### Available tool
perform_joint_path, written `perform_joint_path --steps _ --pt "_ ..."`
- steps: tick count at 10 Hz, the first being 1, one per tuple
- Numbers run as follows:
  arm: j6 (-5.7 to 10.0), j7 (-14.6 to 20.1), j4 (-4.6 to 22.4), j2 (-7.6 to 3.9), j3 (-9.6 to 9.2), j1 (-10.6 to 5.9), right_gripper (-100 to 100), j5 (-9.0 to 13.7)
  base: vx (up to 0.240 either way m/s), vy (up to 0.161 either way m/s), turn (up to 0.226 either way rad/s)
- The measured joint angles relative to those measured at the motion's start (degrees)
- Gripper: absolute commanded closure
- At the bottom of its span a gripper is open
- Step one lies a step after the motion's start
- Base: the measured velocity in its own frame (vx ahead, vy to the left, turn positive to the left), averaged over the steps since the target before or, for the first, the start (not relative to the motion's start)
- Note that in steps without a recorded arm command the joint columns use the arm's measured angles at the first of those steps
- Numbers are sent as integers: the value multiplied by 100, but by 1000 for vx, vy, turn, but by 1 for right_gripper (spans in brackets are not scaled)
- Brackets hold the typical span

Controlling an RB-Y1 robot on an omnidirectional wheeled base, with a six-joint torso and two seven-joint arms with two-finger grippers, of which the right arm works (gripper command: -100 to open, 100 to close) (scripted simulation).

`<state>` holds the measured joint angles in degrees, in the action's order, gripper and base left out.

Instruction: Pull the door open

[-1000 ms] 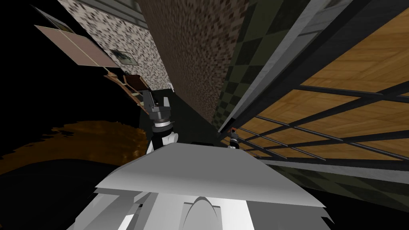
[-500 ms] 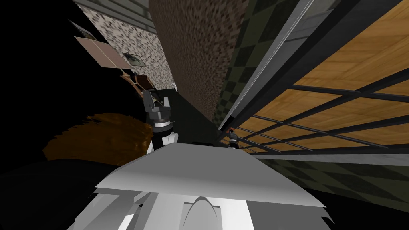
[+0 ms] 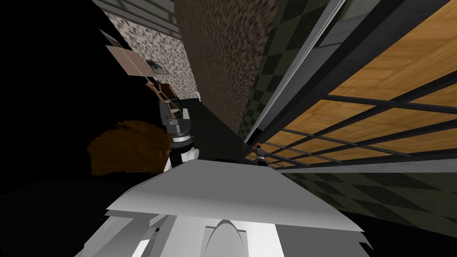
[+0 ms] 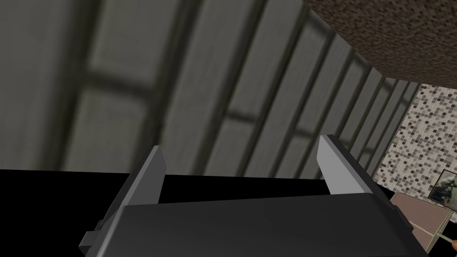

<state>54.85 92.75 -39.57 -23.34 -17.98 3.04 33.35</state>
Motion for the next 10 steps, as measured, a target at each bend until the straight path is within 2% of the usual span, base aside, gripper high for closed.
perform_joint_path --steps 1,3,4,8,10 --pt "7 58 -114 -69 -77 96 100 -36 -224 -28 67" --pt "76 185 -140 -159 -225 153 100 -111 -174 -37 57" --pt "78 200 -131 -152 -249 166 100 -122 -156 -25 113" --pt "345 453 -172 -385 -498 314 100 -242 -200 -48 90" --pt "574 628 -84 -493 -665 389 100 -329 -212 -39 82"
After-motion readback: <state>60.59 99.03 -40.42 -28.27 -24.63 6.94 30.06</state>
